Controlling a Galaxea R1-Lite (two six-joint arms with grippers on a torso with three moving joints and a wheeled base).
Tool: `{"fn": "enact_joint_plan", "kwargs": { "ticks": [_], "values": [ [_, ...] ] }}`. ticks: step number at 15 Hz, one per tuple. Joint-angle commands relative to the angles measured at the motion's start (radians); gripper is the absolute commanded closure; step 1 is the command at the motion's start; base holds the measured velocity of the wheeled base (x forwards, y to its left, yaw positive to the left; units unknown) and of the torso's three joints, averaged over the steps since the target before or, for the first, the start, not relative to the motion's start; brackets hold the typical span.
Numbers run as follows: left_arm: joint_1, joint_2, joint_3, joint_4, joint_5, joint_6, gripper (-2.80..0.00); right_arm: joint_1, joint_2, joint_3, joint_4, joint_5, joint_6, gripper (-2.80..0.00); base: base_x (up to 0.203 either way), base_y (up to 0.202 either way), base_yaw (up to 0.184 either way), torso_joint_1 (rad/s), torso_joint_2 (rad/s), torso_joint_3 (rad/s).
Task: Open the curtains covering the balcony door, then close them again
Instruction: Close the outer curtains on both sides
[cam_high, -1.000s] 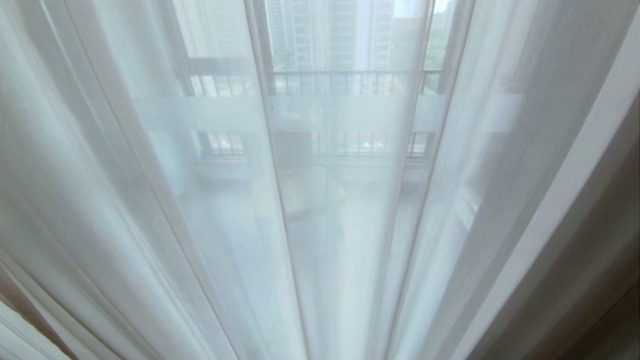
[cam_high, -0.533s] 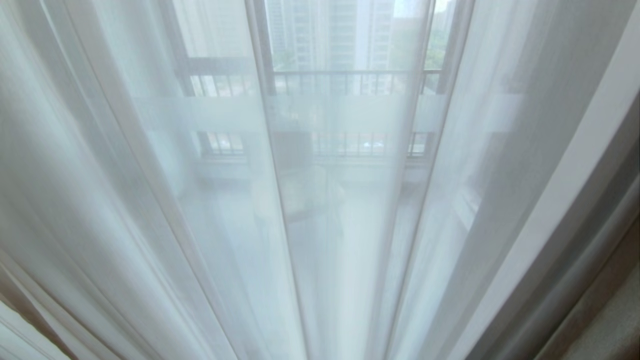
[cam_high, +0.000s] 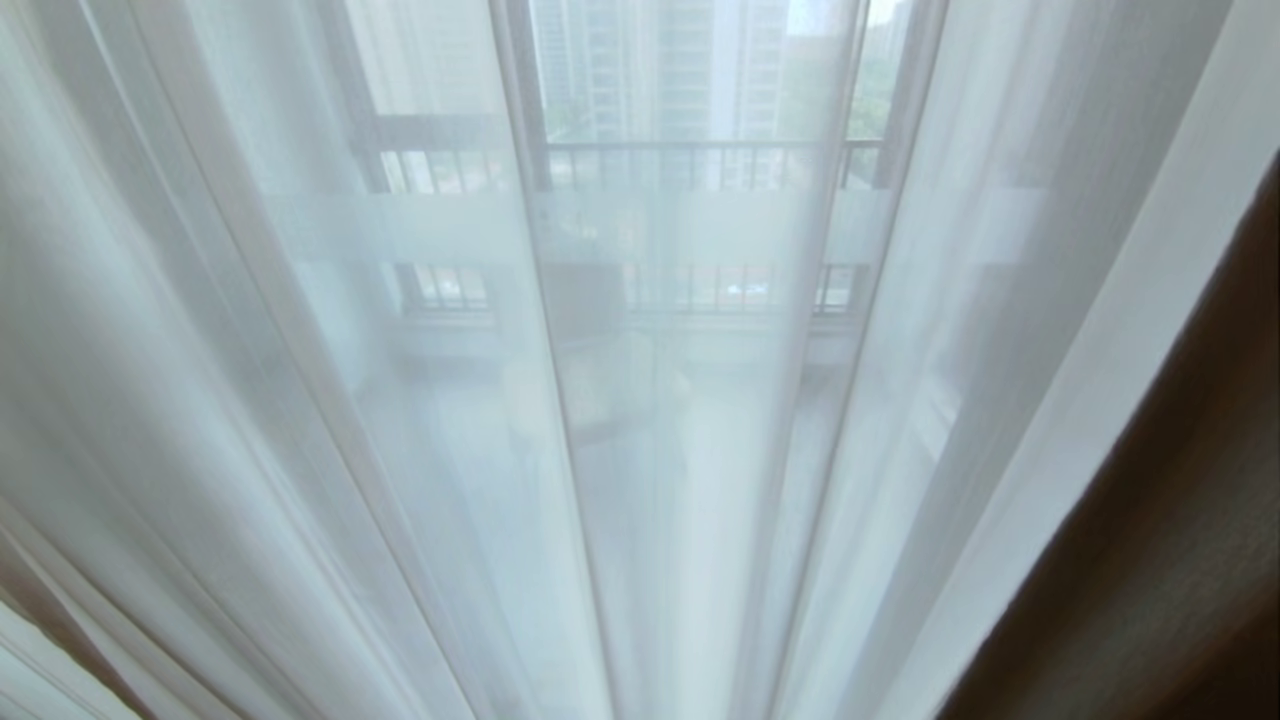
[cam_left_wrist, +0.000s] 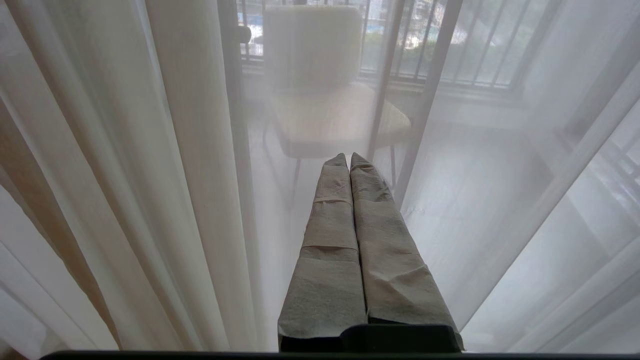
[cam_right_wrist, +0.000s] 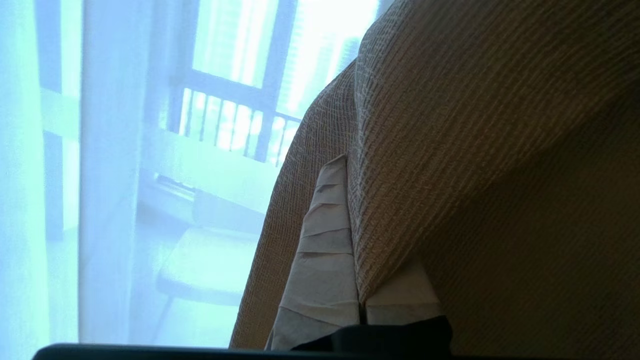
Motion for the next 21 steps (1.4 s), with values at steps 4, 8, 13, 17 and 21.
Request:
{"fn": "enact_joint_plan", "kwargs": {
  "ticks": [4, 8, 13, 17, 21],
  "values": [
    [0.000, 0.000, 0.000, 0.000, 0.000, -0.001, 0.00, 0.176, 0.063, 0.017, -0.016, -0.001, -0.104, 0.00, 0.000, 0.000, 0.000, 0.000, 0.00, 0.000],
    [0.000, -0.001, 0.000, 0.000, 0.001, -0.001, 0.00, 0.229, 0.163, -0.018, -0.056, -0.001, -0.120, 0.00, 0.000, 0.000, 0.000, 0.000, 0.00, 0.000],
    [0.000, 0.000, 0.000, 0.000, 0.000, -0.001, 0.00, 0.336, 0.286, -0.129, -0.063, -0.002, -0.202, 0.00, 0.000, 0.000, 0.000, 0.000, 0.00, 0.000],
    [0.000, 0.000, 0.000, 0.000, 0.001, -0.001, 0.00, 0.388, 0.326, -0.152, -0.061, -0.004, -0.253, 0.00, 0.000, 0.000, 0.000, 0.000, 0.00, 0.000],
    [0.000, -0.001, 0.000, 0.000, 0.000, -0.001, 0.00, 0.409, 0.352, -0.155, -0.059, -0.004, -0.291, 0.00, 0.000, 0.000, 0.000, 0.000, 0.00, 0.000]
  ]
}}
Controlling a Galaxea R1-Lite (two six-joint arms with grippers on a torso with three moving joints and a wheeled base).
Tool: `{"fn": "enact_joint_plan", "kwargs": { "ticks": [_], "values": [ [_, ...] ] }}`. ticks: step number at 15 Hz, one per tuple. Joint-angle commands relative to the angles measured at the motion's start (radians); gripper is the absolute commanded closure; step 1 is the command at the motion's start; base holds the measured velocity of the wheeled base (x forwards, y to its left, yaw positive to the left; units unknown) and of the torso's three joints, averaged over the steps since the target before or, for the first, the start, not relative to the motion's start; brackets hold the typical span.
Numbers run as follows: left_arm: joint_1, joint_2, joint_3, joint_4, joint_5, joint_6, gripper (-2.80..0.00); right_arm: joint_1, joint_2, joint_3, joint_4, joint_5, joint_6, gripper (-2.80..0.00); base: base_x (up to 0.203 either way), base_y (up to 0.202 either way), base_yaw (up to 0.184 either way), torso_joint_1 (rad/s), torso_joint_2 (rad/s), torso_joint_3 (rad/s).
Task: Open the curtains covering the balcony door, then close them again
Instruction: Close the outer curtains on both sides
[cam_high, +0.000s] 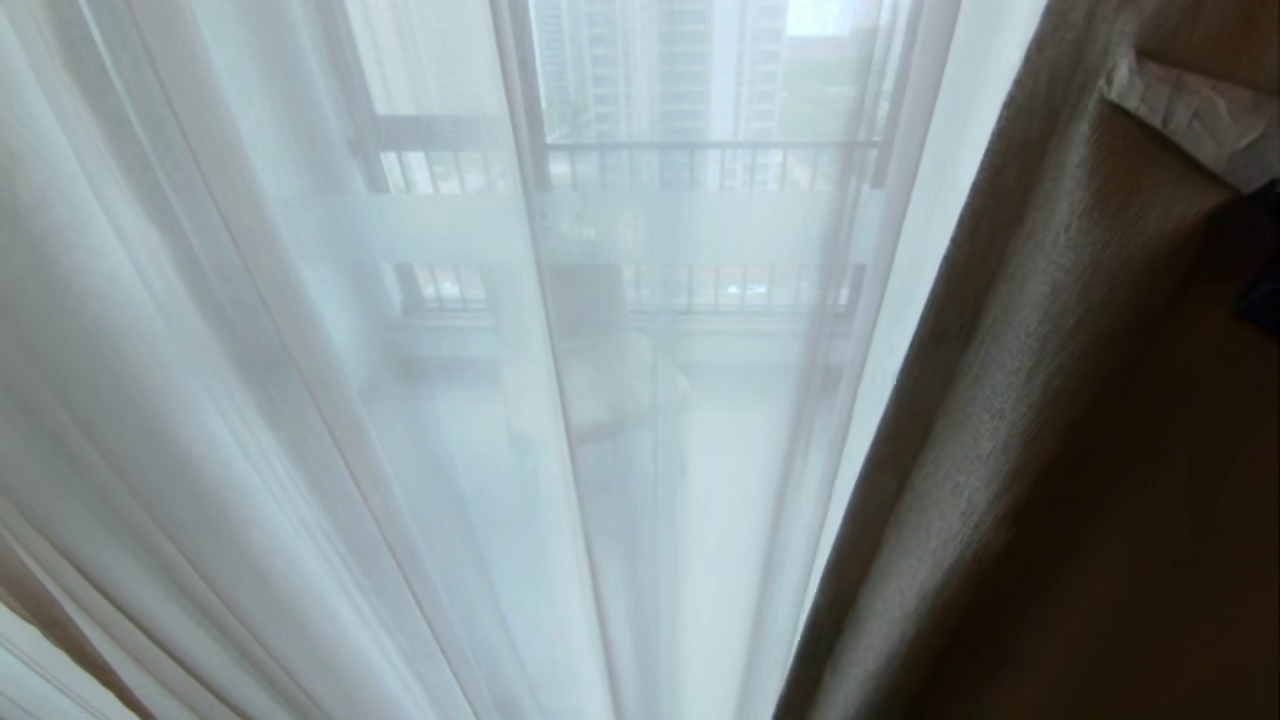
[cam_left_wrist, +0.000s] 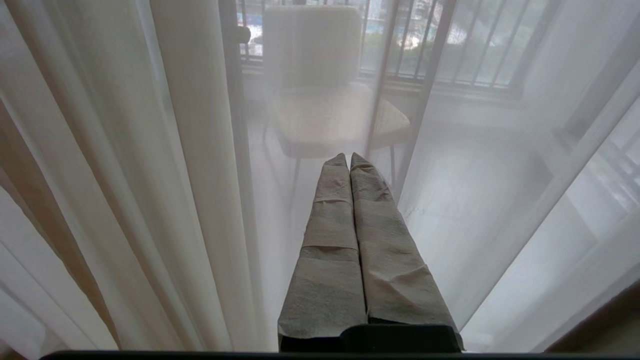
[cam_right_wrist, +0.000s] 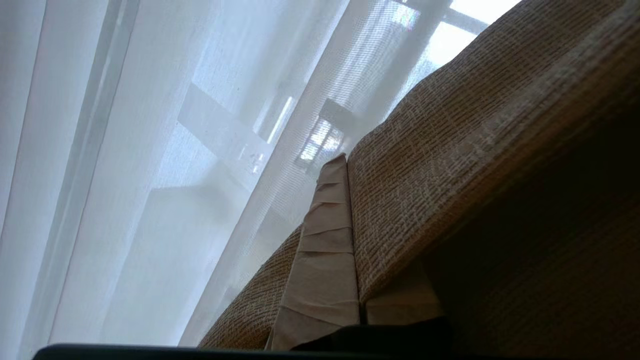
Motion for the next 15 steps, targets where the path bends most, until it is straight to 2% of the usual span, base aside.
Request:
{"fn": "enact_joint_plan", "kwargs": {
  "ticks": [1, 9, 15],
  "values": [
    [0.000, 0.000, 0.000, -0.001, 0.000, -0.001, 0.00, 0.018, 0.032, -0.001, 0.002, 0.002, -0.015, 0.00, 0.000, 0.000, 0.000, 0.000, 0.00, 0.000],
    [0.000, -0.002, 0.000, -0.001, 0.000, -0.001, 0.00, 0.108, 0.085, -0.008, 0.002, 0.001, -0.107, 0.00, 0.000, 0.000, 0.000, 0.000, 0.00, 0.000],
    [0.000, 0.000, 0.000, -0.001, 0.001, -0.001, 0.00, 0.133, 0.127, -0.043, 0.004, 0.000, -0.143, 0.00, 0.000, 0.000, 0.000, 0.000, 0.00, 0.000]
  ]
}}
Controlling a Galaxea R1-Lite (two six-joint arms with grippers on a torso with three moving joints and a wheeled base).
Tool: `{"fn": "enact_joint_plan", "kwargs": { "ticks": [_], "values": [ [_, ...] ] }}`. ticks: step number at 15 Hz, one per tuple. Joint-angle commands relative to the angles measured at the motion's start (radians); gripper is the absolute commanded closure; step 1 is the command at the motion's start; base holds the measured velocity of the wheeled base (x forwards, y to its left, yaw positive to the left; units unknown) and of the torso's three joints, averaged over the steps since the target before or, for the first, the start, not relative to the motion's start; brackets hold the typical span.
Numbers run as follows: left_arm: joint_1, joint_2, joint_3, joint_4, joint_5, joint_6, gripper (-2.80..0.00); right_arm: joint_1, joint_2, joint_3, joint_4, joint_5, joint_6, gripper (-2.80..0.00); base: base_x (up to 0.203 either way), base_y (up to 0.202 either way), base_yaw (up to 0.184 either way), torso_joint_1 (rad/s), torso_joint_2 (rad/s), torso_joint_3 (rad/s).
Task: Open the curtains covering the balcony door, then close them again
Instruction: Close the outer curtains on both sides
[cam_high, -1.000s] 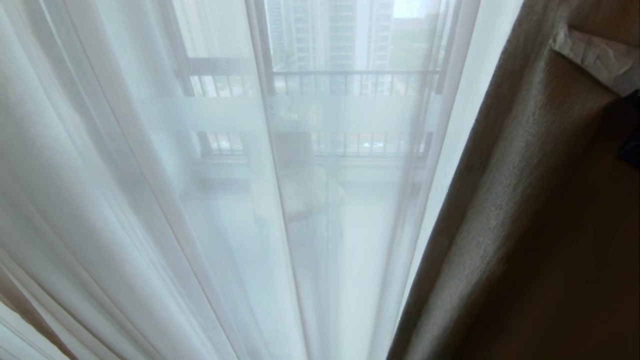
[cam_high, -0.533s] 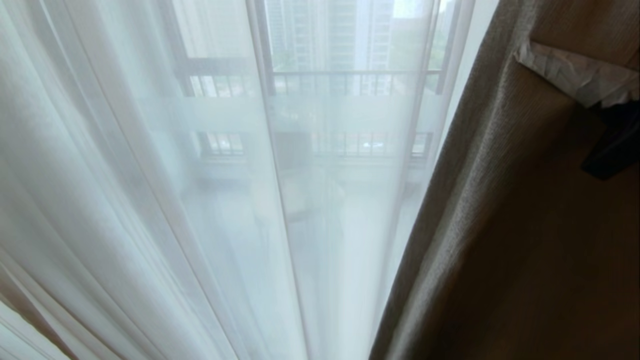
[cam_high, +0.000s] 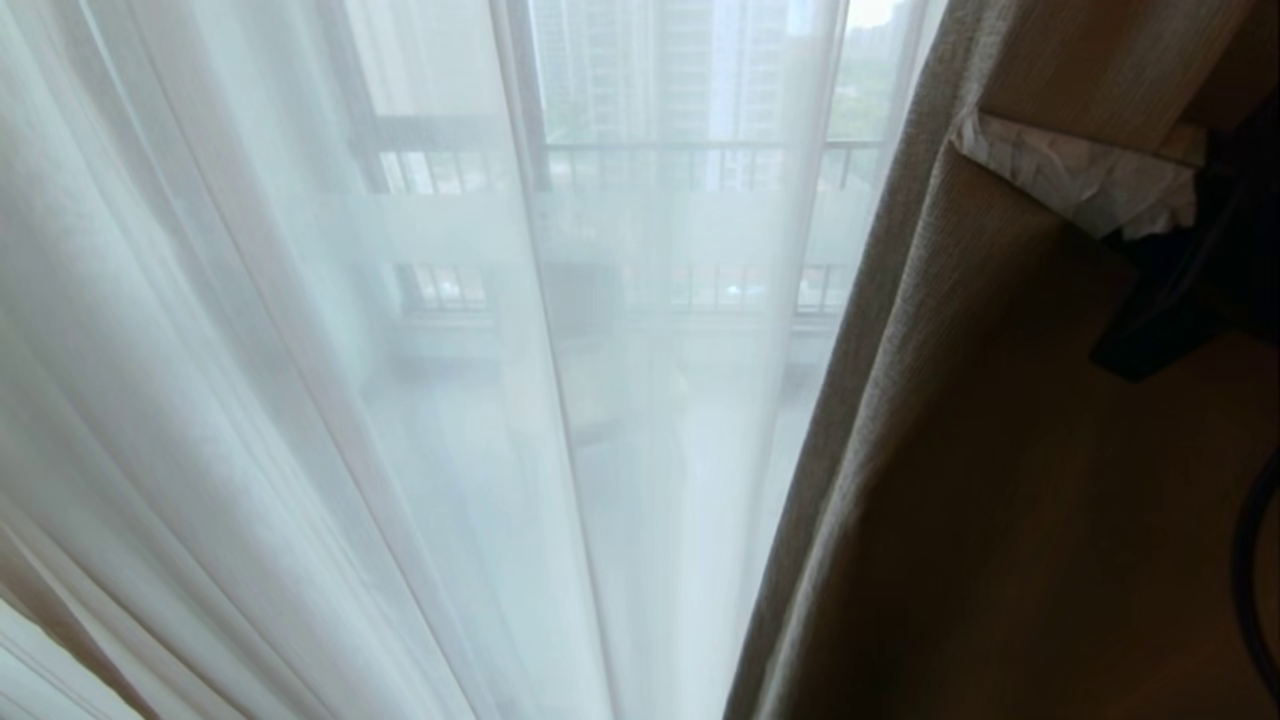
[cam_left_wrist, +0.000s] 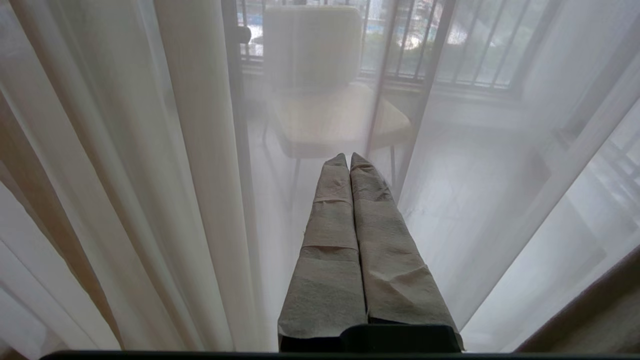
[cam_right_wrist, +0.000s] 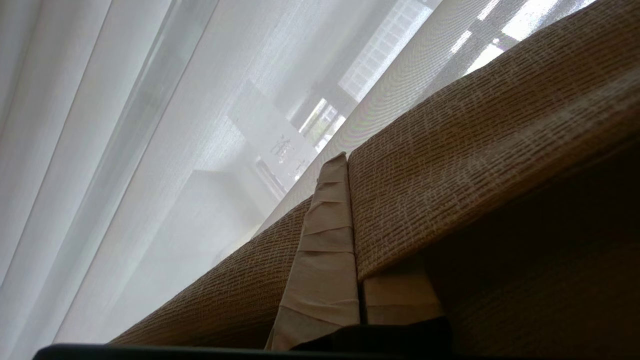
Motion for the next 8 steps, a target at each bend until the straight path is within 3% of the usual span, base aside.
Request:
{"fn": "enact_joint_plan", "kwargs": {
  "ticks": [1, 8],
  "values": [
    [0.000, 0.000, 0.000, 0.000, 0.001, -0.001, 0.00, 0.011, 0.033, -0.020, -0.004, 0.001, -0.027, 0.00, 0.000, 0.000, 0.000, 0.000, 0.00, 0.000],
    [0.000, 0.000, 0.000, 0.000, 0.002, -0.001, 0.00, 0.078, 0.106, -0.089, -0.009, 0.001, -0.136, 0.00, 0.000, 0.000, 0.000, 0.000, 0.00, 0.000]
  ]
}}
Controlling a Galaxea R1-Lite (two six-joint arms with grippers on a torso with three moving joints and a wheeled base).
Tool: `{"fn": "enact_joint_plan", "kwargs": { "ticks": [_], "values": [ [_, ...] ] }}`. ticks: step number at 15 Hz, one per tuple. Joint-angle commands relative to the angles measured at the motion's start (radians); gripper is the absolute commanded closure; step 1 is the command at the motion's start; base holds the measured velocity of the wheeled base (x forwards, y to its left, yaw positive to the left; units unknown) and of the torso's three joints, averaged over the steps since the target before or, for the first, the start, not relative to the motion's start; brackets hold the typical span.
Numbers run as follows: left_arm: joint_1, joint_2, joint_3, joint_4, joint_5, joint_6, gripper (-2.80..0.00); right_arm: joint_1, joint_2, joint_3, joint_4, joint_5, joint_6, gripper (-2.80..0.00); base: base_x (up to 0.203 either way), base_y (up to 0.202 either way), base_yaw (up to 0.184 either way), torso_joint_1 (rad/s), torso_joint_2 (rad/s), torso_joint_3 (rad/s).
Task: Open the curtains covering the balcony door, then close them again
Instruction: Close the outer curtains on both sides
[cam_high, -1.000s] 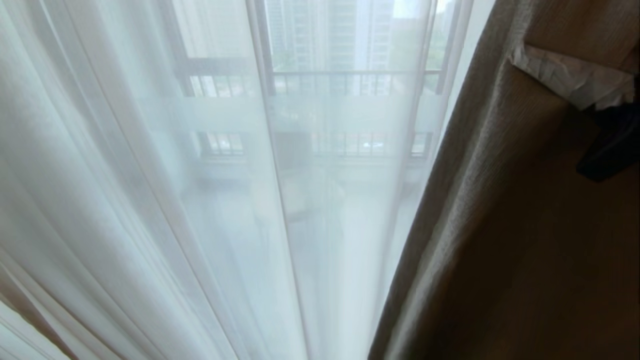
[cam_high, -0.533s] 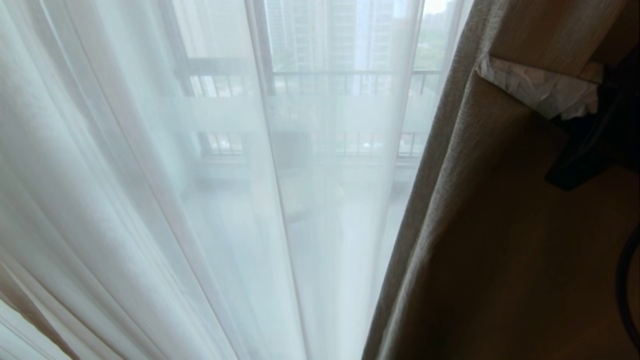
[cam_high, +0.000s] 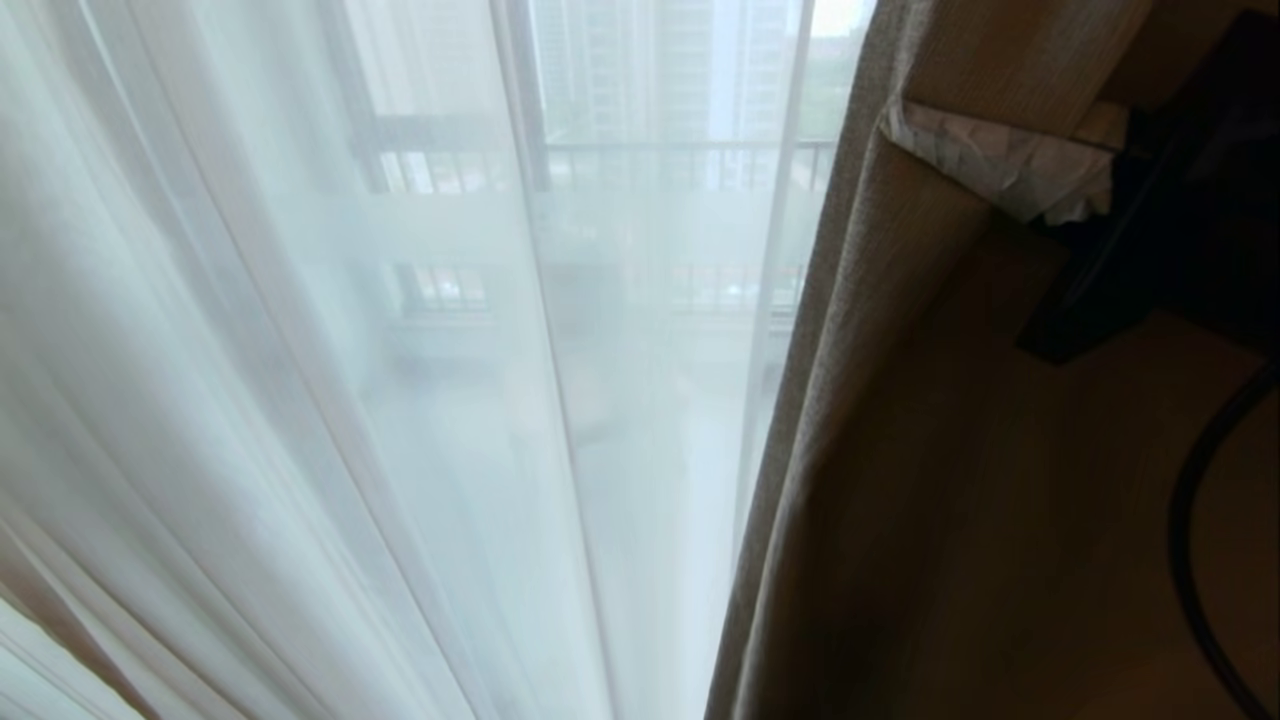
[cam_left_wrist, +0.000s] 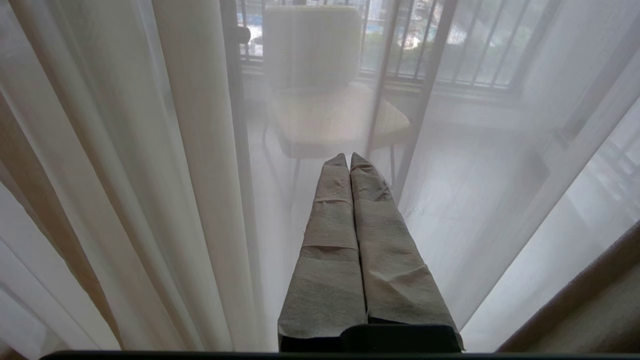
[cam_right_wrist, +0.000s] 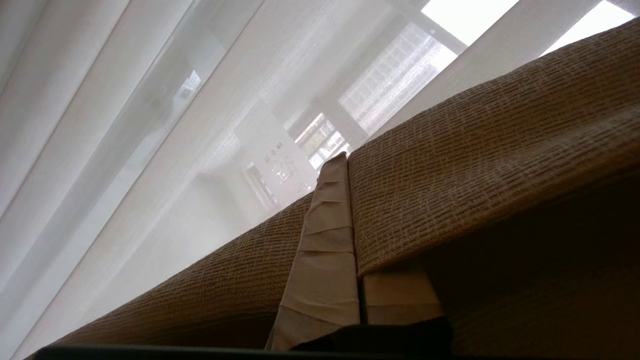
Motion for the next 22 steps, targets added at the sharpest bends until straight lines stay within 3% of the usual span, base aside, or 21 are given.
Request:
{"fn": "enact_joint_plan", "kwargs": {
  "ticks": [1, 6, 13, 22],
  "values": [
    [0.000, 0.000, 0.000, 0.000, -0.001, -0.001, 0.00, 0.024, 0.047, -0.032, -0.005, 0.001, -0.015, 0.00, 0.000, 0.000, 0.000, 0.000, 0.00, 0.000],
    [0.000, 0.000, 0.000, 0.000, 0.000, -0.001, 0.00, 0.079, 0.104, -0.066, -0.016, -0.002, -0.053, 0.00, 0.000, 0.000, 0.000, 0.000, 0.00, 0.000],
    [0.000, 0.000, 0.000, 0.000, -0.001, -0.001, 0.00, 0.081, 0.129, -0.099, -0.016, -0.001, -0.055, 0.00, 0.000, 0.000, 0.000, 0.000, 0.00, 0.000],
    [0.000, 0.000, 0.000, 0.000, 0.001, -0.001, 0.00, 0.051, -0.045, -0.096, 0.000, 0.001, 0.015, 0.00, 0.000, 0.000, 0.000, 0.000, 0.00, 0.000]
  ]
}}
